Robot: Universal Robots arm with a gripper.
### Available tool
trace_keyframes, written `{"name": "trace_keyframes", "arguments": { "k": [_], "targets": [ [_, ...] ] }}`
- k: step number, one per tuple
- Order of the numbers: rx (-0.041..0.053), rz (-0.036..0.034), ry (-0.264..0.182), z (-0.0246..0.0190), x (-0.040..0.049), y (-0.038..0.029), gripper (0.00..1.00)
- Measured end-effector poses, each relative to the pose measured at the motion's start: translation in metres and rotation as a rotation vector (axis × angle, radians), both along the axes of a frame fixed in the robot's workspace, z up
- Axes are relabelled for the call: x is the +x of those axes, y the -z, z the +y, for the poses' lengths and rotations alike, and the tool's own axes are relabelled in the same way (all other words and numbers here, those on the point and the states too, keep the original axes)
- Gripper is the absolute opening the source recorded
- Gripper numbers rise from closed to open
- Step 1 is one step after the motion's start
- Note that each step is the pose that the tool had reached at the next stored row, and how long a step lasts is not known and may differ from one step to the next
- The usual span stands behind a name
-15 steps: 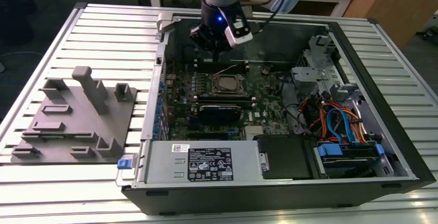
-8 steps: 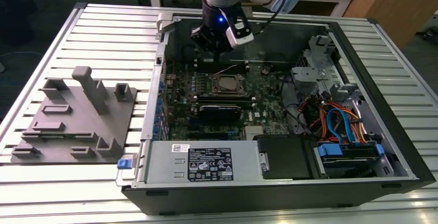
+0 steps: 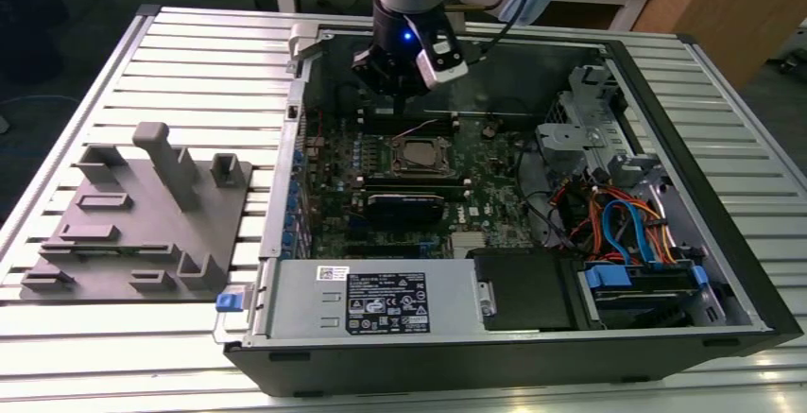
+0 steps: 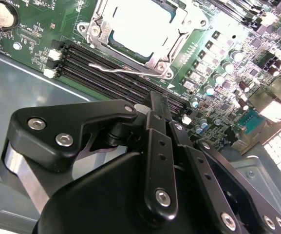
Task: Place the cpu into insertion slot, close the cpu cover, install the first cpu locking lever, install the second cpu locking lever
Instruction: 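Install the first cpu locking lever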
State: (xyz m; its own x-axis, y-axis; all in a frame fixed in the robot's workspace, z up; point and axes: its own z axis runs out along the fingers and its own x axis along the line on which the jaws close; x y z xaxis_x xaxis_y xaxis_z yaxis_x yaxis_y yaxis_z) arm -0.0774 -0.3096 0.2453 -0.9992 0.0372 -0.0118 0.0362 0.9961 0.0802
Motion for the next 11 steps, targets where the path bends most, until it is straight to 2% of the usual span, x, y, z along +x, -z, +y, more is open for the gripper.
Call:
{"name": "trace_keyframes", "arguments": {
  "k": [11],
  "targets": [
    [0.0000,0.0001,0.000,0.0000,0.0076,0.0038,0.11]
  ]
}}
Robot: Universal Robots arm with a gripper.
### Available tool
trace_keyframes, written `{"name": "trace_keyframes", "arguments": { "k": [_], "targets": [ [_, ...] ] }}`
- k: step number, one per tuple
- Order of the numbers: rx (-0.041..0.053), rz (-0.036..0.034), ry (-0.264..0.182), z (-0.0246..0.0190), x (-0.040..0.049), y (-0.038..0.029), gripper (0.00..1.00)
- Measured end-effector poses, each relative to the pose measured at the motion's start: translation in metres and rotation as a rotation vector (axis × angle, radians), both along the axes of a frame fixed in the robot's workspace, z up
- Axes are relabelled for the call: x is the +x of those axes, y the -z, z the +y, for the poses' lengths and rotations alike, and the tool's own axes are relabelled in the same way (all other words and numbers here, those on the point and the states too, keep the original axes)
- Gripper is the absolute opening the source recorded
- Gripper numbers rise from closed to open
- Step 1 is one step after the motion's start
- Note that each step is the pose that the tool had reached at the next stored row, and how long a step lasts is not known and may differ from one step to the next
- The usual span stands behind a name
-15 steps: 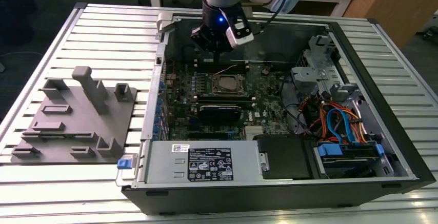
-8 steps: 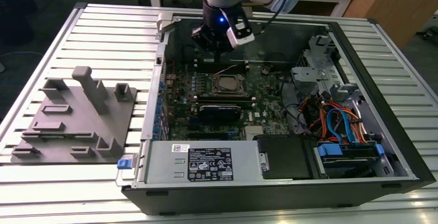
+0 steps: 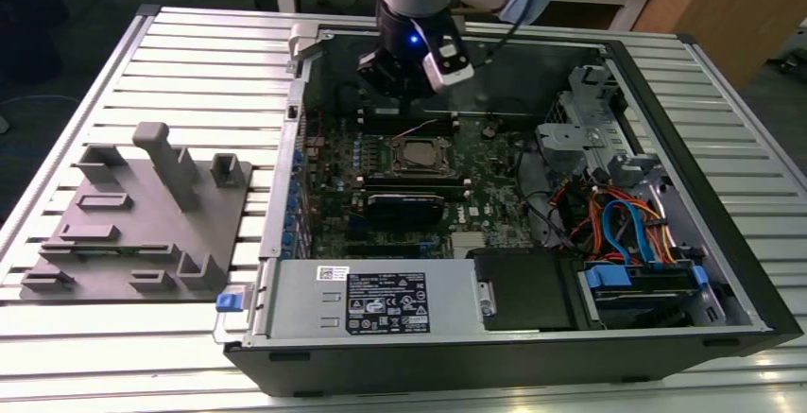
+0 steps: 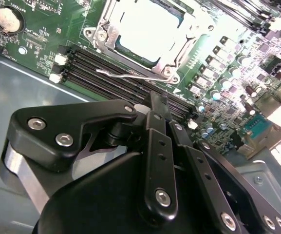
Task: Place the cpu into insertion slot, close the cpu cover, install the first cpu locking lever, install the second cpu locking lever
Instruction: 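Install the first cpu locking lever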
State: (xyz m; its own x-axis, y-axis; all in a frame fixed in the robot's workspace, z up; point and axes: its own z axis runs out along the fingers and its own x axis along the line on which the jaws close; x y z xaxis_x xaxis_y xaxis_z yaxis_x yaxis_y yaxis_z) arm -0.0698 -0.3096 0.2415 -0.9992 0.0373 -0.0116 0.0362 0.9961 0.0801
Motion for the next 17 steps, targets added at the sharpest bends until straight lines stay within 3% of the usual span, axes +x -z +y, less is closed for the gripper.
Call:
{"name": "trace_keyframes", "arguments": {
  "k": [17],
  "targets": [
    [-0.0001,0.0000,0.000,0.0017,0.0110,0.0147,0.11]
  ]
}}
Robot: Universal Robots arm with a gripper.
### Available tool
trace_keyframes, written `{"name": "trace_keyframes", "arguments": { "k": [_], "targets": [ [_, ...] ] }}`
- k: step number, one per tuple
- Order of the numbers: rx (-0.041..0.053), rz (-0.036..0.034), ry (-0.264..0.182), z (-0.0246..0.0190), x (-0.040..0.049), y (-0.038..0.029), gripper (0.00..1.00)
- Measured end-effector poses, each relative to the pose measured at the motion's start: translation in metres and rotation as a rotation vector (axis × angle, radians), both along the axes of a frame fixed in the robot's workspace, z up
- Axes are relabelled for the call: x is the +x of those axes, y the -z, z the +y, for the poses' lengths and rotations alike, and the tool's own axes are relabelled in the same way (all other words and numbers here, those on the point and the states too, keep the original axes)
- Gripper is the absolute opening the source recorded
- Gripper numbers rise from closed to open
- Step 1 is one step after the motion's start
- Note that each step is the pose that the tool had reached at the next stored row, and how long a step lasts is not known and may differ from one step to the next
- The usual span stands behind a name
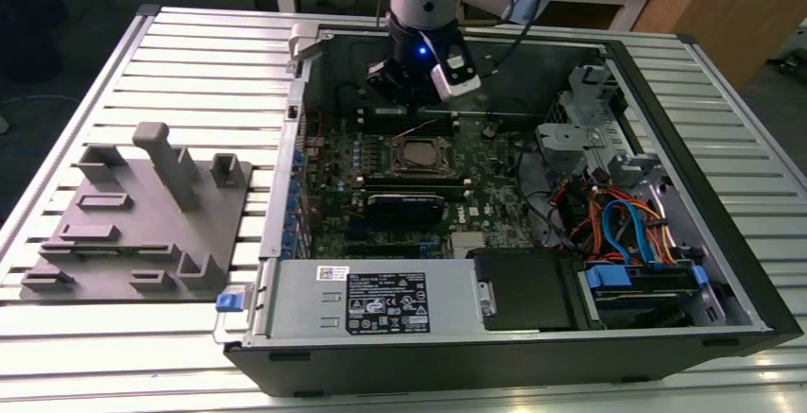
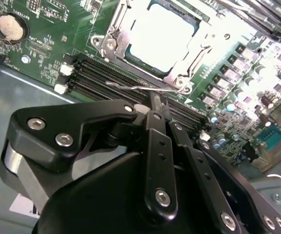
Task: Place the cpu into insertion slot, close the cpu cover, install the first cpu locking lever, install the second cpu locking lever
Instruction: 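Install the first cpu locking lever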
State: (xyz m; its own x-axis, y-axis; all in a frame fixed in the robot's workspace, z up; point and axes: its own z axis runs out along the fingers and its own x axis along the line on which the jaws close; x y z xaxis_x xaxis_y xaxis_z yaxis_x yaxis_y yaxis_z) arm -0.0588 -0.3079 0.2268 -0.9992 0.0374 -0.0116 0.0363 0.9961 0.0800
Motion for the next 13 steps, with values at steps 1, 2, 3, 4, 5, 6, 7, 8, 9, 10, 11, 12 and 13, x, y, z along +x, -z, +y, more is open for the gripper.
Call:
{"name": "trace_keyframes", "arguments": {
  "k": [1,2,3,4,5,6,7,8,9,10,11,12,13],
  "targets": [
    [0.0000,0.0000,0.000,0.0002,0.0006,0.0001,0.11],
    [0.0000,-0.0001,0.000,0.0006,0.0015,0.0002,0.11],
    [-0.0001,0.0000,0.000,0.0008,0.0025,0.0003,0.11],
    [0.0001,-0.0001,0.000,0.0009,0.0032,0.0005,0.11],
    [0.0002,-0.0002,0.000,0.0011,0.0037,0.0007,0.11],
    [-0.0001,0.0000,0.000,0.0013,0.0043,0.0008,0.11],
    [-0.0004,0.0000,0.000,0.0013,0.0047,0.0008,0.11],
    [-0.0015,-0.0001,0.000,0.0015,0.0051,0.0009,0.11],
    [-0.0027,-0.0001,0.000,0.0019,0.0056,0.0009,0.11],
    [-0.0029,0.0000,0.000,0.0019,0.0061,0.0010,0.11],
    [-0.0031,0.0000,0.000,0.0019,0.0066,0.0011,0.11],
    [-0.0031,-0.0001,0.000,0.0019,0.0072,0.0013,0.11],
    [-0.0030,-0.0002,0.000,0.0019,0.0080,0.0014,0.11]
  ]
}}
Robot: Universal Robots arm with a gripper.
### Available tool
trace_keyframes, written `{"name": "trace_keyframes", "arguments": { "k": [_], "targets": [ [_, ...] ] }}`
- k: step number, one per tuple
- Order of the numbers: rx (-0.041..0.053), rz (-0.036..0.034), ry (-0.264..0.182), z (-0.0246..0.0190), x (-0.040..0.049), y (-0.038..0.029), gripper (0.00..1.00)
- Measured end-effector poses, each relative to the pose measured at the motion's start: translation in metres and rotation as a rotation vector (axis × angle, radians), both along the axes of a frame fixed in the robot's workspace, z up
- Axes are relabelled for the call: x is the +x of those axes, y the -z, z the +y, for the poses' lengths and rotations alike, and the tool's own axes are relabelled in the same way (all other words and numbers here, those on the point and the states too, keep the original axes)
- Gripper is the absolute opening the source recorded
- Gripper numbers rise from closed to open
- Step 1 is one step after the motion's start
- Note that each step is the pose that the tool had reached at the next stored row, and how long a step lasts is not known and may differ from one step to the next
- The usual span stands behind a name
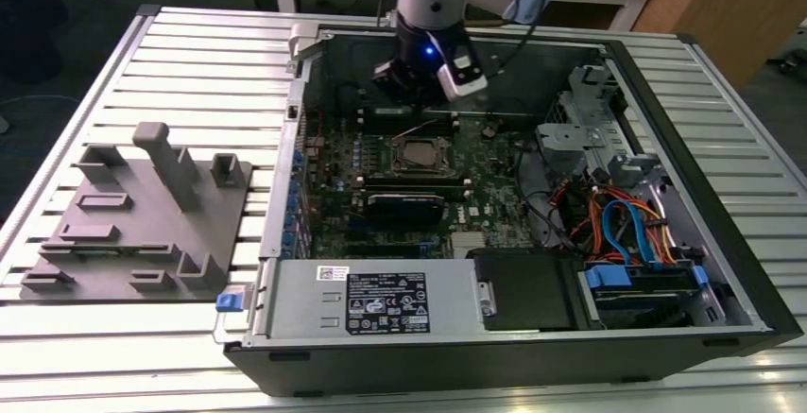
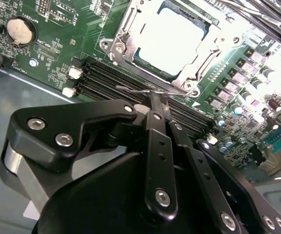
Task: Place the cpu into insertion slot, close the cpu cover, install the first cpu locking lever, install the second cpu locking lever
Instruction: 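Install the first cpu locking lever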
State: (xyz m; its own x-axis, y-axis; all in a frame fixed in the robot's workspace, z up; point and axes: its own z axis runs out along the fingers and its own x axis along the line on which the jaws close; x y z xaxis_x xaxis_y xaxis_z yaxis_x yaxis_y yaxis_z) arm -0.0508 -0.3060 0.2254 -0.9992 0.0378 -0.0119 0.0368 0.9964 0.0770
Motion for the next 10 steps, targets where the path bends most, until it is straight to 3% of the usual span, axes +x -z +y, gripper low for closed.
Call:
{"name": "trace_keyframes", "arguments": {
  "k": [10],
  "targets": [
    [-0.0002,0.0001,0.003,0.0006,0.0085,0.0016,0.11]
  ]
}}
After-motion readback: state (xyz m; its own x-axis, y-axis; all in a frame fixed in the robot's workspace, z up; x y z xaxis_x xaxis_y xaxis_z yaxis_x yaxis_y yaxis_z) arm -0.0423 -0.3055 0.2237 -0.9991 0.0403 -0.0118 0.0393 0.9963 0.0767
